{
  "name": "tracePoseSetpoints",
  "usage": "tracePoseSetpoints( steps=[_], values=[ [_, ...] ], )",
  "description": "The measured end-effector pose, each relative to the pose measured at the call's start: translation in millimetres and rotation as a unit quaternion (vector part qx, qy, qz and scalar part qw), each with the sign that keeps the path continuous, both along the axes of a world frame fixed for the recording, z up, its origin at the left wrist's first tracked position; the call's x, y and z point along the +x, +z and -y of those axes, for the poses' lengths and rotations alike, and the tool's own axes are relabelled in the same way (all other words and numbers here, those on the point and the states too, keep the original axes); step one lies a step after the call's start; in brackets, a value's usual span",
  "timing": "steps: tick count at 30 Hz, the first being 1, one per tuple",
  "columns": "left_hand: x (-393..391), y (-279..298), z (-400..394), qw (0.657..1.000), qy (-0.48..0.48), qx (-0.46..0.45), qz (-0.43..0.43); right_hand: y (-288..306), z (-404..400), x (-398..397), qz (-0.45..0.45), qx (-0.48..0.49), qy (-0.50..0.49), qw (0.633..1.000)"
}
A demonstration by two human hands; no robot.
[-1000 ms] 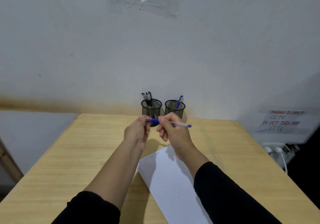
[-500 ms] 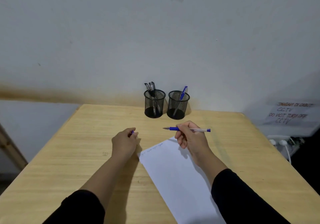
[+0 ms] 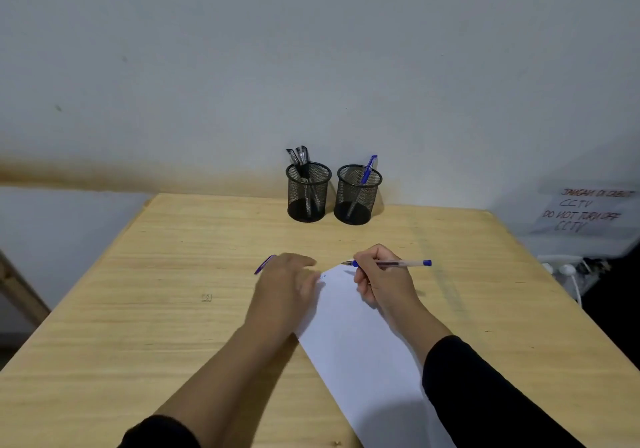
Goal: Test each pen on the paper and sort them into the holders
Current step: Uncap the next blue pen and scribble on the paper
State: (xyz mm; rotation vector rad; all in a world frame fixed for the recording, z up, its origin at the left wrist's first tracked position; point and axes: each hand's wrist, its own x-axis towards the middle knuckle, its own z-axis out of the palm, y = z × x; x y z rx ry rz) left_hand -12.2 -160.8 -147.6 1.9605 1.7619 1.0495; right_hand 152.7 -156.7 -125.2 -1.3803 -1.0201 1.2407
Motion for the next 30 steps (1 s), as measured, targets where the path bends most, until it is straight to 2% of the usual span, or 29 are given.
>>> tracePoseSetpoints(
  steps=[3, 5, 9, 20, 30],
  values=[
    [16, -4, 3, 0.999, -0.035, -0.006, -0.033, 5, -6, -1, 0.008, 0.015, 0.006, 1.0],
    [17, -7, 4, 0.999, -0.022, -0.013, -0.036, 5, -9, -3, 0.025, 0.027, 0.014, 0.999],
    [15, -7, 6, 1.0, 0.004, -0.005, -0.019, 3, -20, -7, 0.123, 0.041, 0.024, 0.991],
    [15, -9, 1, 0.999, 0.026, -0.001, -0.027, -7, -28, -8, 0.229, 0.072, 0.06, 0.969],
    [15, -7, 2, 0.999, 0.023, -0.012, -0.027, -8, -25, -11, 0.279, 0.094, 0.078, 0.953]
  ],
)
